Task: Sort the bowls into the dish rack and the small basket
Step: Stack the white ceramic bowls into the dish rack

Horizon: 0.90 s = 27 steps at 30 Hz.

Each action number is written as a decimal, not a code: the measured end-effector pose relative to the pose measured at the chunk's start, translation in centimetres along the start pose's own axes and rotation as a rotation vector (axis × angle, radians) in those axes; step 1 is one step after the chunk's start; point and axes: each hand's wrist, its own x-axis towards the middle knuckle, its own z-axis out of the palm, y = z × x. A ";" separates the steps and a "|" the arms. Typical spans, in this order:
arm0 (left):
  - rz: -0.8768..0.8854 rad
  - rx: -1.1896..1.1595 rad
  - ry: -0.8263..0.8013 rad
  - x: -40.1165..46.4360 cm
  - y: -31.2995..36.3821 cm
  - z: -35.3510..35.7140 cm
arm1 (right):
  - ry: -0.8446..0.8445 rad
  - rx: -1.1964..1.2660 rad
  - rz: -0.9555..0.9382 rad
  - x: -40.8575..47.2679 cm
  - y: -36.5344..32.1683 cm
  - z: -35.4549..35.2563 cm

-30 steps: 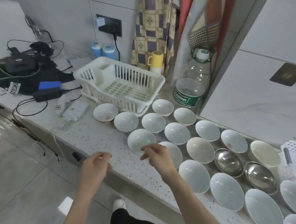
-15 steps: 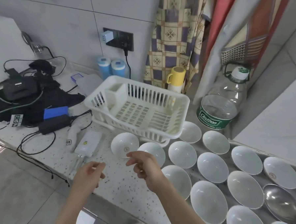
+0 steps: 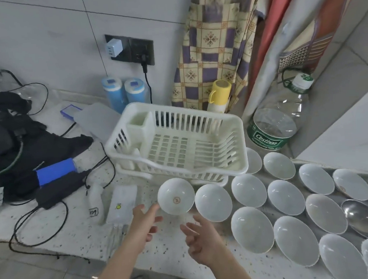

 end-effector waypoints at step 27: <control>0.090 0.072 -0.444 1.8 1.0 -4.4 | 0.579 0.308 -0.630 -1.6 2.8 2.9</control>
